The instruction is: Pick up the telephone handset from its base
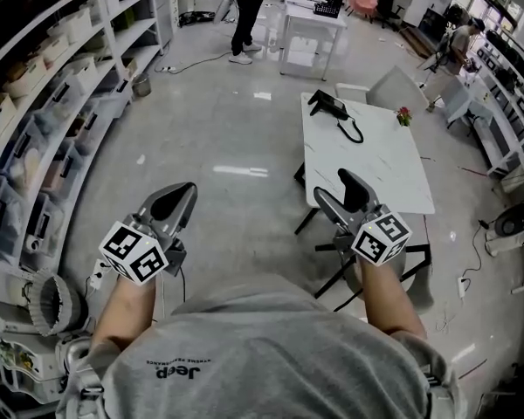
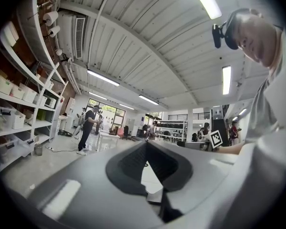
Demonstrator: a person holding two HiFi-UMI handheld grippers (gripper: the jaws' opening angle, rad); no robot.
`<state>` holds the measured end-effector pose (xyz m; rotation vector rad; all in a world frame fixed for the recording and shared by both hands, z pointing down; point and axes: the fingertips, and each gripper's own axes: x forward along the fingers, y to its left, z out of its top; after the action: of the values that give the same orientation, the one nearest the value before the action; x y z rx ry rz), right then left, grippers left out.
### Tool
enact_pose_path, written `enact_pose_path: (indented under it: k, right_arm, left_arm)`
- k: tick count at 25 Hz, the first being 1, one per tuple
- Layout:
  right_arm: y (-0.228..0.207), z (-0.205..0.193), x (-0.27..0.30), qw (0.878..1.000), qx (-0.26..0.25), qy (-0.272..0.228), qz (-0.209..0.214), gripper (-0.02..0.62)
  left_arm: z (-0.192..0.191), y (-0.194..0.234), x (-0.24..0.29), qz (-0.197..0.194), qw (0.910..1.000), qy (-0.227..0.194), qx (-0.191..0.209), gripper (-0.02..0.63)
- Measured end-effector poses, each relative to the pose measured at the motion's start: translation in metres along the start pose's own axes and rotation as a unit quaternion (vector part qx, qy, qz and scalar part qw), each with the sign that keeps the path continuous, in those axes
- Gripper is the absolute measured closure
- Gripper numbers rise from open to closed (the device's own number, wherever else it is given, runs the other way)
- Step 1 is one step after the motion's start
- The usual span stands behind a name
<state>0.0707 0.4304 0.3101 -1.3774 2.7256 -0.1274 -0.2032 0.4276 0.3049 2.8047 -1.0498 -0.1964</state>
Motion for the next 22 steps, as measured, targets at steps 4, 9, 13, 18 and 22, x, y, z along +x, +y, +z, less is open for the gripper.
enact_pose_path:
  k: [4,9,13,18,22]
  right_arm:
    - [-0.018,-0.005,-0.006,1.0,0.001,0.002,0.0,0.276]
    - [-0.036,-0.014,0.006,1.0,0.01,0.008,-0.002,0.276]
    - [-0.051,-0.02,0.032,1.0,0.009,0.017,-0.009,0.276]
    - [-0.078,-0.027,0.087,0.999,0.003,0.02,-0.029,0.276]
    - [-0.107,-0.031,0.153,0.998,-0.007,0.023,-0.056,0.276]
  left_arm:
    - [-0.005,-0.012,0.015,0.006,1.0,0.006,-0.003,0.555]
    - [-0.015,-0.001,0.03,0.008,0.9998,0.016,-0.006,0.555]
    - [-0.021,0.028,0.046,0.008,0.9996,0.02,-0.016,0.555]
    - [-0.024,0.092,0.082,-0.012,0.9995,0.018,-0.024,0.555]
    - [-0.019,0.164,0.126,-0.041,0.9989,0.012,-0.022,0.555]
